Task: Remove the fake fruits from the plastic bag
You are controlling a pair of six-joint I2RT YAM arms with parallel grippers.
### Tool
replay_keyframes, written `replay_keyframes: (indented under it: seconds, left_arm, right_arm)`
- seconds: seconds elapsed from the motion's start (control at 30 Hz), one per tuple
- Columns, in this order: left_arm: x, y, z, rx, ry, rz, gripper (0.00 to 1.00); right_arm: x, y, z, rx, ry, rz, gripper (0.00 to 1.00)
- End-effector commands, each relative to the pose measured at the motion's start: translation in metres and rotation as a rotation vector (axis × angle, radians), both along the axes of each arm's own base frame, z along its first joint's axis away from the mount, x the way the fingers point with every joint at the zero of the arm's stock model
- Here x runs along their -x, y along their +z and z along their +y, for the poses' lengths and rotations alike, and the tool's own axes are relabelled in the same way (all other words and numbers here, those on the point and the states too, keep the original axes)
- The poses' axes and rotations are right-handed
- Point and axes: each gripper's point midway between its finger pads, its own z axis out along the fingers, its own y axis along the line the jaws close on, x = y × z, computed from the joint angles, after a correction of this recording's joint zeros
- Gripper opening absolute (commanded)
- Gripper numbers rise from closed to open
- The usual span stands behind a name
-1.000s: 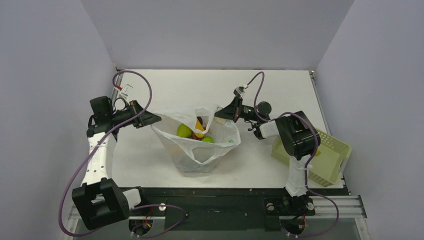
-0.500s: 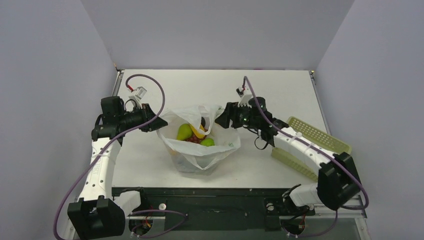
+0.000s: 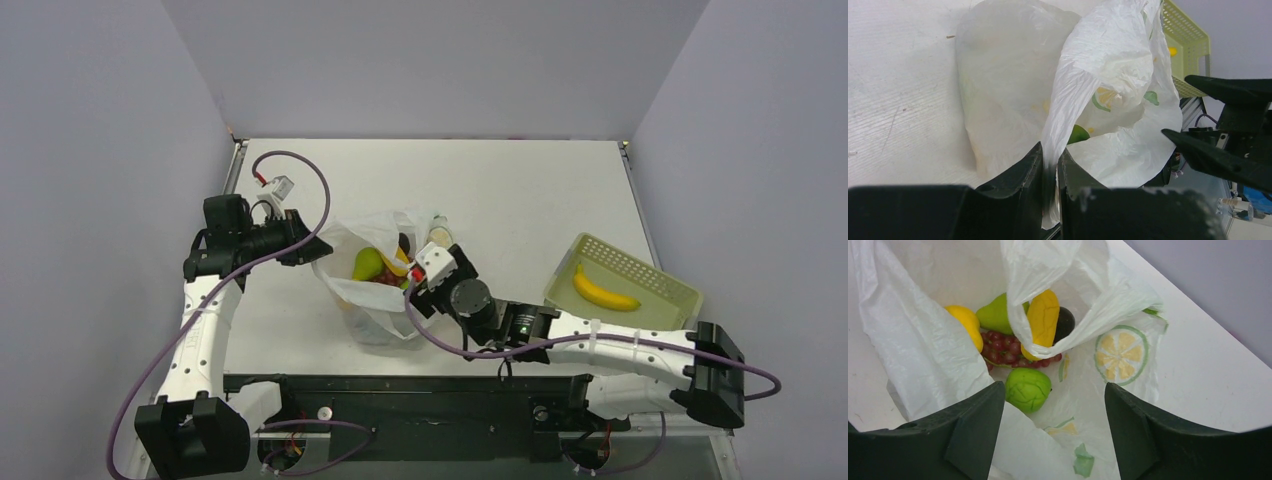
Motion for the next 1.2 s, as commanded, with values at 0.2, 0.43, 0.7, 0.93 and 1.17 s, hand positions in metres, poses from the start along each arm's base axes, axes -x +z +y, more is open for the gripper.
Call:
replay_keyframes:
  seconds: [0.2,0.43,0.7,0.93,1.17]
  left_arm:
    - [0.003,0.031,-0.01,0.033,-0.035,-0.084,0.1]
    - [0.006,0.026,-0.012,0.015,-0.037,-0.061,0.08]
    - [0.011,0.012,-0.013,-0.005,-0.067,-0.036,0.0]
    - [0.024,0.026,-0.018,-0.005,-0.11,-0.081,0.0]
    - [0.033,0.031,-0.03,0.057,-0.193,-0.082,0.0]
  right_arm:
    - [-0.035,-0.004,0.058,0.097,-0.096,-0.17,0.68]
    - [-0.05,0.025,0.053,0.199,-0.29,-0.281,0.16]
    - [-0.047,0.086,0.066,0.077,0.118,0.01,0.0]
    - [-0.069,0.083,0.092,-0.305,0.516,0.725,0.0]
    - [-0.152,0.049,0.108,-0.495,0.26,0.908,0.0]
